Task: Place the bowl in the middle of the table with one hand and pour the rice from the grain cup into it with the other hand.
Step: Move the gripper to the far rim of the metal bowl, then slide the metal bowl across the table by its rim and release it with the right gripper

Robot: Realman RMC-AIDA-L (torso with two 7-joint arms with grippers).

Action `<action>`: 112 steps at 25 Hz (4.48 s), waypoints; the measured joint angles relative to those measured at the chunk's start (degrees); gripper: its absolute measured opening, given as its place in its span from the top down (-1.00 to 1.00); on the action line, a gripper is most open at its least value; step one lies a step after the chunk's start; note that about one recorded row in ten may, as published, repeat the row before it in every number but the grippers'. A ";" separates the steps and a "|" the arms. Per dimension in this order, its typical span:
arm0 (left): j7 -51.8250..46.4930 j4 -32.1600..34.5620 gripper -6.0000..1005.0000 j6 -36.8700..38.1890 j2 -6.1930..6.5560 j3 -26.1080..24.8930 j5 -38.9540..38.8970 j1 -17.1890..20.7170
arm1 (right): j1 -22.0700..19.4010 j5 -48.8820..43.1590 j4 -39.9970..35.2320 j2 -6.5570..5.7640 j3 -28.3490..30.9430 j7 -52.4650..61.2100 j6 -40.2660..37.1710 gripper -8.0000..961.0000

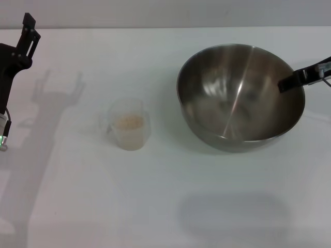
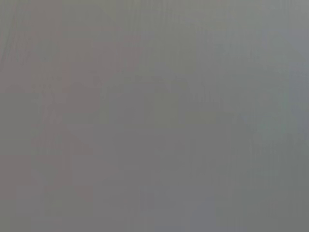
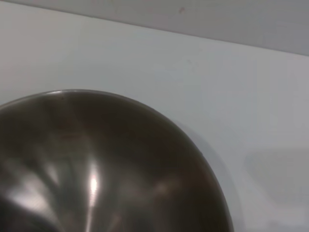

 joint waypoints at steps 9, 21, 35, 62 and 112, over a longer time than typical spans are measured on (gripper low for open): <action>0.00 0.18 -0.63 0.00 0.00 -0.12 0.00 0.00 | 1.36 1.72 5.40 0.17 -0.21 -1.27 -4.36 -0.20; 0.15 0.16 -0.63 0.69 0.00 -0.17 0.00 0.00 | 1.90 2.13 5.69 0.13 0.28 -3.66 -4.18 0.36; 0.18 0.16 -0.62 0.96 -0.01 -0.92 0.00 -0.01 | -0.76 6.38 -0.94 0.07 0.96 -6.97 -5.60 0.91; 0.18 0.16 -0.62 0.96 -0.01 -1.66 0.00 -0.63 | -3.88 24.36 -4.72 0.10 8.09 -29.38 9.75 0.93; 0.18 0.15 -0.60 2.36 -0.09 -1.66 0.00 0.12 | 2.27 23.71 4.23 0.16 0.85 -29.69 7.98 0.29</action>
